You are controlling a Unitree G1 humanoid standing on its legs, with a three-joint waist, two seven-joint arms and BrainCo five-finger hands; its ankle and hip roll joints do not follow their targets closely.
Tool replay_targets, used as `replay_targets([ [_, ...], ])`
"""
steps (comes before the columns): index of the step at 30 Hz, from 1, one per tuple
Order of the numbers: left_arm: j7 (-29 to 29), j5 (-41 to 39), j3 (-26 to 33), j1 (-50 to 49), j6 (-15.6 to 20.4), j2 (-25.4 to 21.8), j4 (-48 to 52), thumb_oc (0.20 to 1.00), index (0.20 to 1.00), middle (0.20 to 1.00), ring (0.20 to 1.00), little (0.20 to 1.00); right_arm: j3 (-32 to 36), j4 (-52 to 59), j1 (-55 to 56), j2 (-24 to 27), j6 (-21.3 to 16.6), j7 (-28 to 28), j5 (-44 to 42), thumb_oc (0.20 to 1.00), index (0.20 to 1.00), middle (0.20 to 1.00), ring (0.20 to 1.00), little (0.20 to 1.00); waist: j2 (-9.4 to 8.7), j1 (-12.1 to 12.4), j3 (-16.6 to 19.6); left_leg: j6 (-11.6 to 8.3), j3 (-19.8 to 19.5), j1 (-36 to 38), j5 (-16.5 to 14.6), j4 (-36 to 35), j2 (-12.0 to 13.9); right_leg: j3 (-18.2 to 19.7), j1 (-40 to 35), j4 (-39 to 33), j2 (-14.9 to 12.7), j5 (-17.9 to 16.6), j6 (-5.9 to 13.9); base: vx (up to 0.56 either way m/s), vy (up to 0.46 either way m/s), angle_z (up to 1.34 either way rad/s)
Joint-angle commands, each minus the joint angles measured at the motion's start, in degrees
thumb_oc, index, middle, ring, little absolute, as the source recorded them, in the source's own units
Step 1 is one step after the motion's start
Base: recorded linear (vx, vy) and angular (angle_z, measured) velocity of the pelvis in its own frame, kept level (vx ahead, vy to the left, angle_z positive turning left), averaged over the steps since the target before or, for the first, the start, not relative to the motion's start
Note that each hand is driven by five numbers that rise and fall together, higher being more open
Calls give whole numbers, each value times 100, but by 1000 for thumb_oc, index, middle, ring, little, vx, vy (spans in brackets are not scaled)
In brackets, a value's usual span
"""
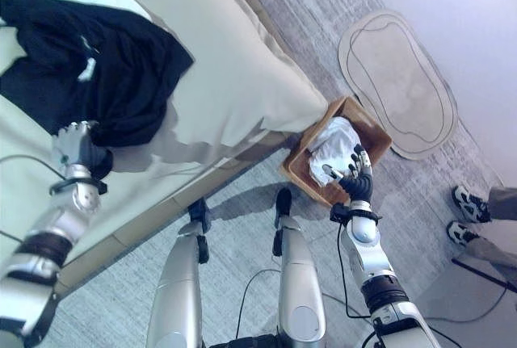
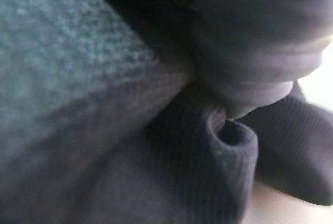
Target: Pick up clothes into the bucket
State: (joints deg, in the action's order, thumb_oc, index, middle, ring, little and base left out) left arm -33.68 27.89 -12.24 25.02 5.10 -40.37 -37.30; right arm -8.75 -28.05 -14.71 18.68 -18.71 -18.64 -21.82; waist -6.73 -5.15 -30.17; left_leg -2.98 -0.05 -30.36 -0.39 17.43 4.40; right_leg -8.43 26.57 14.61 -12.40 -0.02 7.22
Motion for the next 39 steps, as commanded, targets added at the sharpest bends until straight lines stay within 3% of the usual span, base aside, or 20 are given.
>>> replay_targets([
  [1, 287, -302, 456, -599, 553, 234, 771, 200, 200, 200, 200, 200, 551, 63, 229, 112, -25, 80, 296, 1000, 1000, 1000, 1000, 1000, 126, 194, 654, 26, -199, 137, 56, -108, -43, -219, -640, -383, -502, -385, 394, 115, -57, 11],
  [2, 554, -579, 558, -892, 824, 386, 1251, 200, 200, 200, 200, 200, 612, -16, 292, 121, 25, 130, 385, 1000, 1000, 1000, 1000, 1000, 187, 270, 786, -2, -235, 460, 66, -328, -5, -282, -961, -576, -472, -376, 408, 104, -55, 17],
  [3, 567, -583, 572, -908, 817, 383, 1273, 200, 200, 200, 200, 200, 608, -14, 292, 121, 26, 130, 385, 1000, 1000, 1000, 1000, 1000, 184, 259, 787, 2, -237, 463, 108, -361, -13, -289, -967, -605, -476, -411, 406, 111, -48, 15],
  [6, 966, -824, 641, -1402, 1267, 446, 2200, 200, 200, 200, 200, 200, 607, -61, 409, 180, 84, 286, 651, 1000, 1000, 1000, 1000, 1000, 270, 373, 1056, -57, -279, 967, 155, -706, 46, -394, -1476, -969, -365, -448, 413, 96, -57, 13],
  [9, 1246, -1205, 656, -1673, 1542, 478, 2817, 200, 200, 200, 200, 200, 512, -186, 416, 184, 117, 371, 830, 1000, 1000, 1000, 1000, 1000, 284, 412, 1253, -70, -289, 1220, 241, -937, 93, -443, -1707, -1241, -300, -551, 403, 55, -47, 12],
  [11, 1251, -1208, 662, -1680, 1539, 476, 2824, 200, 200, 200, 200, 200, 509, -186, 416, 184, 117, 371, 830, 1000, 1000, 1000, 1000, 1000, 283, 411, 1245, -71, -288, 1236, 245, -946, 94, -444, -1722, -1249, -298, -554, 402, 34, -32, 11],
  [17, 2112, -2586, 454, -1814, 2023, 388, 3928, 200, 200, 200, 200, 200, 7, -214, 351, 388, 242, 598, 1598, 1000, 1000, 1000, 1000, 1000, 353, 449, 1625, -153, -207, 1816, 445, -1506, 191, -532, -2152, -1516, -175, -548, 387, 65, -50, -2],
  [18, 2418, -3110, 339, -1779, 2096, 452, 4084, 200, 200, 200, 200, 200, -197, -86, 328, 510, 283, 696, 1935, 1000, 1000, 1000, 1000, 1000, 371, 442, 1730, -167, -191, 1918, 455, -1557, 206, -544, -2234, -1533, -161, -535, 382, 44, -26, -3],
  [26, 3390, -4602, 81, -1569, 2084, 643, 4904, 200, 200, 200, 200, 200, -996, 454, 93, 794, 282, 1025, 3012, 1000, 1000, 1000, 1000, 1000, 432, 440, 2037, -152, -100, 2350, 275, -1518, 242, -456, -2585, -1589, -104, -448, 358, 76, -35, -6],
  [39, 3672, -5279, -568, -644, 1754, 1199, 5194, 200, 200, 200, 200, 200, -1926, 1027, -411, 599, 269, 1813, 2682, 1000, 1000, 1000, 1000, 1000, 483, 406, 2340, -150, -5, 2743, 189, -1641, 265, -404, -2920, -1722, -58, -395, 331, 45, -15, -5],
])
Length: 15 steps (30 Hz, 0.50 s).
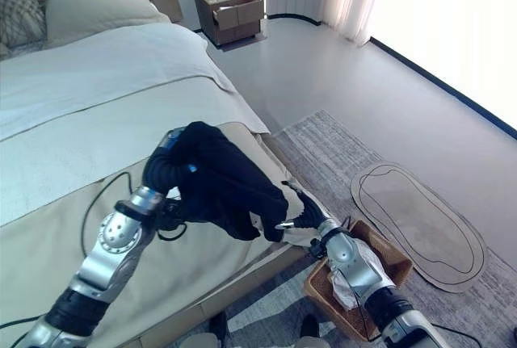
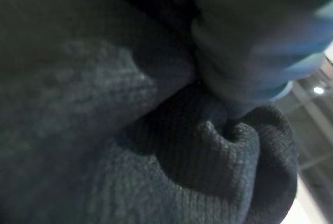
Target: Pick up clothes into the bucket
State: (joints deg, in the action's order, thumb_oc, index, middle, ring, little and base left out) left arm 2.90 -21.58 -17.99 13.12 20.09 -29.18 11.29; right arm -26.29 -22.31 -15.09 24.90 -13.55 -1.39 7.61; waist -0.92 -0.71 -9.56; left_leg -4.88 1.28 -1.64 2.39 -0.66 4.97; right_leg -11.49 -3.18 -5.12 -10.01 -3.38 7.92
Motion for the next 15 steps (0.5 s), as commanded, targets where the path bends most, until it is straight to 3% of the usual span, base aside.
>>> replay_targets([
  [1, -20, -302, -87, 725, 236, 152, 354, 200, 200, 200, 200, 200, -314, 482, -417, -70, -236, 225, -354, 1000, 1000, 1000, 1000, 1000, -107, -46, 313, 41, -140, -108, -97, 157, 210, -92, 35, 245, -289, -47, 255, 33, -16, 0],
  [7, -4, -356, -407, 1238, 128, 388, 361, 200, 200, 200, 200, 200, -740, 455, -591, -153, -151, 643, -529, 1000, 1000, 1000, 1000, 1000, -120, -55, 391, 39, -148, -59, -107, 140, 200, -129, -46, 210, -284, -37, 255, 0, 0, 0],
  [15, -19, -621, -908, 1950, -82, 803, 140, 200, 200, 200, 200, 200, -928, 704, -1000, -513, 22, 699, -852, 1000, 1000, 1000, 1000, 1000, -114, -99, 482, 69, -119, 12, -139, 132, 183, -139, -129, 175, -311, -53, 266, 0, 0, 0],
])
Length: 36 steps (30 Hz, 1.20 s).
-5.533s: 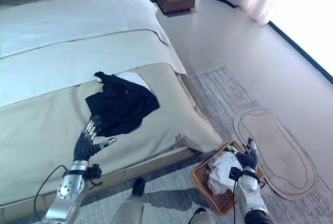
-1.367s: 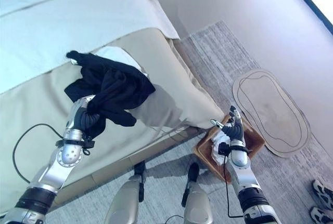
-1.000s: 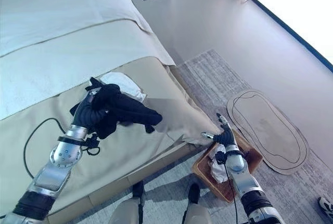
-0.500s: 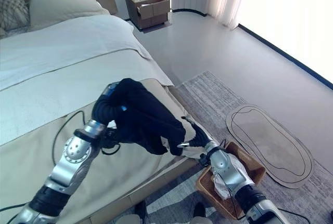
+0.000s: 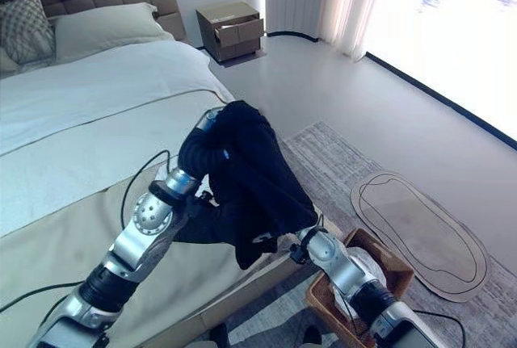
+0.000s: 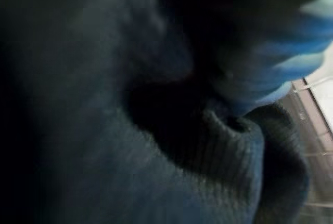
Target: Pick up clothes into the bucket
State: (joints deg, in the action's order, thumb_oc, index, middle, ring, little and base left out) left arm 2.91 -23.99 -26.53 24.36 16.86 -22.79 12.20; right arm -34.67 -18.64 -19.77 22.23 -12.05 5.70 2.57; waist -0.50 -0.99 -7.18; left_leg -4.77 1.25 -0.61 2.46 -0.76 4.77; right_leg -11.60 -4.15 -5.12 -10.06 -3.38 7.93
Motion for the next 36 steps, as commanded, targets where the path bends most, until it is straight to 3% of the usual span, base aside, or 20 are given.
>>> replay_targets([
  [1, -20, -383, -91, 901, 229, 201, 73, 200, 200, 200, 200, 200, -113, 385, -593, -284, -93, 19, -415, 1000, 1000, 1000, 1000, 1000, -160, -68, 252, 60, -112, -83, -151, 143, 200, -126, -37, 172, -308, -56, 266, 0, 0, 0],
  [2, -21, -383, -91, 907, 228, 201, 71, 200, 200, 200, 200, 200, -110, 388, -598, -283, -89, 21, -418, 1000, 1000, 1000, 1000, 1000, -161, -67, 247, 61, -111, -82, -151, 143, 200, -126, -37, 171, -309, -57, 266, -7, 5, 6],
  [3, -1, -399, -141, 1018, 198, 244, 152, 200, 200, 200, 200, 200, -197, 430, -683, -323, -60, 93, -477, 523, 523, 523, 523, 523, -172, -62, 284, 63, -113, -82, -151, 139, 190, -124, -37, 165, -313, -63, 265, -4, 4, 5],
  [4, 11, -415, -159, 1060, 188, 264, 161, 200, 200, 200, 200, 200, -249, 426, -703, -340, -47, 133, -478, 200, 200, 200, 200, 200, -175, -60, 295, 62, -113, -80, -150, 135, 188, -127, -44, 161, -313, -64, 266, -35, 9, 2],
  [9, 22, -433, -140, 1180, 166, 264, 179, 200, 200, 200, 200, 200, -288, 338, -616, -351, -10, 161, -454, 200, 200, 200, 200, 200, -181, -75, 337, 58, -117, -81, -149, 128, 184, -139, -55, 145, -310, -64, 264, -14, 3, -1],
  [19, -154, -410, 227, 949, 217, 159, 242, 200, 200, 200, 200, 200, 410, -24, 218, -258, 52, -333, -387, 200, 200, 200, 200, 200, -201, -158, 375, 64, -91, -42, -160, 130, 201, -114, -54, 146, -279, -75, 263, -1, 0, -1],
  [25, -320, -223, 909, 216, 331, -155, 464, 200, 200, 200, 200, 200, 1429, -279, 870, -123, 34, -1001, -368, 200, 200, 200, 200, 200, -222, -193, 389, 56, -39, -4, -167, 117, 229, -77, -39, 161, -253, -71, 270, 5, 1, -2],
  [26, -249, -252, 1186, -155, 390, -230, 397, 200, 200, 200, 200, 200, 2164, -862, 1187, 358, -56, -1096, -553, 200, 200, 200, 200, 200, -247, -202, 376, 56, -27, -7, -129, 124, 234, -76, -25, 181, -255, -90, 272, -32, -5, -2],
  [28, -247, -309, 1281, -394, 397, -146, 337, 200, 200, 200, 200, 200, 2315, -584, 1397, 255, -105, -1252, -566, 200, 200, 200, 200, 200, -250, -223, 392, 45, -11, 24, -167, 106, 252, -59, -33, 172, -239, -61, 280, 0, 0, 0],
  [29, -314, -159, 1458, -851, 432, -53, -13, 200, 200, 200, 200, 200, 2787, -204, 1828, 239, -223, -1261, -687, 200, 200, 200, 200, 200, -261, -302, 368, 44, 33, 51, -169, 94, 262, -24, -12, 184, -237, -70, 283, 20, -5, -10],
  [35, -255, 287, 1274, -1499, 308, 30, -1168, 200, 200, 200, 200, 200, 3636, -153, 1953, 187, -409, -1739, -898, 200, 200, 200, 200, 200, -249, -367, 384, 56, 117, 73, -178, 88, 275, 65, 24, 197, -226, -72, 294, -12, 2, -19],
  [36, -205, 498, 1002, -1527, 219, 105, -1791, 200, 200, 200, 200, 200, 3750, -23, 1858, 164, -473, -1839, -1003, 200, 200, 200, 200, 200, -246, -431, 410, 61, 160, 90, -174, 61, 274, 103, 60, 206, -224, -75, 299, -18, 8, -16],
])
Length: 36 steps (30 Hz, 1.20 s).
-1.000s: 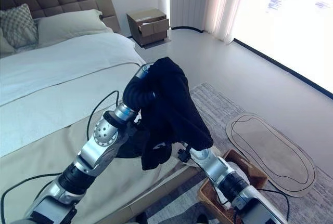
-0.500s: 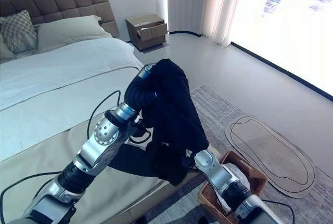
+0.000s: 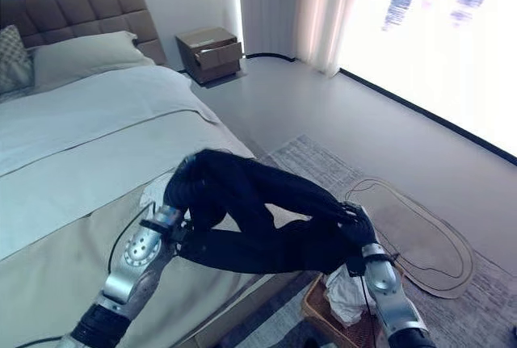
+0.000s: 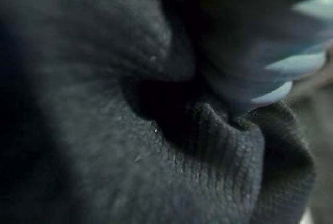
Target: Pick up clothes into the bucket
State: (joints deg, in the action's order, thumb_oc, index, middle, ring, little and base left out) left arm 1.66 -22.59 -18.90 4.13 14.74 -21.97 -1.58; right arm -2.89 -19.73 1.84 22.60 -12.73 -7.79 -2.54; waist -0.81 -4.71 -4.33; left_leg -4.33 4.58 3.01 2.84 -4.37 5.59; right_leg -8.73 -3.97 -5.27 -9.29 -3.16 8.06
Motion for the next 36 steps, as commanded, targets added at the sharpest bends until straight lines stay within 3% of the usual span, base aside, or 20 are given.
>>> replay_targets([
  [1, -96, 531, 129, 514, 406, 68, -670, 200, 200, 200, 200, 200, 629, 133, -301, 135, -410, -512, -504, 200, 200, 200, 200, 200, -209, -71, 132, 18, -158, -268, -212, 409, 196, -172, 55, 225, -302, -95, 290, -18, 8, -11],
  [6, -233, 1364, -312, 634, 250, 312, -1825, 216, 216, 216, 216, 216, 861, 349, -395, 258, -470, -666, -505, 200, 200, 200, 200, 200, -203, -196, 160, 39, -85, -261, -226, 394, 186, -95, 125, 244, -305, -121, 305, -26, 4, -4],
  [7, -244, 1378, -319, 645, 259, 326, -1843, 357, 357, 357, 357, 357, 867, 356, -392, 260, -466, -667, -503, 200, 200, 200, 200, 200, -200, -190, 160, 39, -84, -262, -226, 393, 186, -94, 128, 246, -305, -120, 305, -17, 13, -8],
  [8, -288, 1783, -468, 712, 163, 370, -2288, 1000, 1000, 1000, 1000, 1000, 983, 440, -432, 296, -513, -709, -630, 200, 200, 200, 200, 200, -193, -254, 179, 42, -52, -257, -228, 380, 180, -68, 153, 254, -315, -128, 317, -7, 11, -9],
  [10, -302, 1800, -481, 733, 180, 391, -2320, 1000, 1000, 1000, 1000, 1000, 996, 446, -427, 303, -510, -704, -636, 200, 200, 200, 200, 200, -188, -242, 176, 43, -49, -258, -229, 379, 180, -64, 157, 257, -317, -127, 318, -10, 15, -10],
  [12, -172, 2475, -717, 804, -107, 461, -3025, 1000, 1000, 1000, 1000, 1000, 1338, 631, -592, 93, -833, -446, -2116, 200, 200, 200, 200, 200, -153, -363, 173, 80, 33, -242, -279, 402, 142, 43, 238, 298, -364, -153, 348, -14, 45, -10],
  [17, -131, 2515, -513, 490, -148, 386, -3250, 1000, 1000, 1000, 1000, 1000, 1565, 826, -721, 225, -824, -489, -2306, 200, 200, 200, 200, 200, -137, -404, 167, 107, 154, -195, -324, 408, 105, 157, 293, 331, -401, -186, 379, -11, 30, -13],
  [21, -101, 2461, -173, 11, -51, 210, -3156, 1000, 1000, 1000, 1000, 1000, 1774, 910, -863, 622, -727, -660, -1879, 200, 200, 200, 200, 200, -149, -373, 138, 140, 244, -166, -376, 441, 73, 254, 331, 332, -418, -225, 408, 0, 10, -14],
  [27, 25, 1587, 578, -693, 35, 149, -3248, 1000, 1000, 1000, 1000, 1000, 2324, 1135, -872, 1015, -777, -799, -1707, 200, 200, 200, 200, 200, -155, -286, 98, 169, 233, -193, -417, 519, 21, 235, 318, 376, -482, -215, 418, 5, 7, -8],
  [33, 512, 1068, 611, -997, 132, -213, -2762, 1000, 1000, 1000, 1000, 1000, 2626, 1064, -1041, 1275, -904, -819, -1991, 200, 200, 200, 200, 200, -119, -254, 9, 243, 162, -236, -597, 809, -119, 244, 246, 583, -653, -149, 455, 10, 27, 0],
  [36, 569, 896, 576, -1010, 111, -162, -2721, 1000, 1000, 1000, 1000, 1000, 2642, 1147, -1145, 1292, -948, -760, -2220, 200, 200, 200, 200, 200, -100, -276, -47, 304, 214, -239, -692, 903, -237, 324, 246, 598, -777, -188, 499, 11, 93, 1],
])
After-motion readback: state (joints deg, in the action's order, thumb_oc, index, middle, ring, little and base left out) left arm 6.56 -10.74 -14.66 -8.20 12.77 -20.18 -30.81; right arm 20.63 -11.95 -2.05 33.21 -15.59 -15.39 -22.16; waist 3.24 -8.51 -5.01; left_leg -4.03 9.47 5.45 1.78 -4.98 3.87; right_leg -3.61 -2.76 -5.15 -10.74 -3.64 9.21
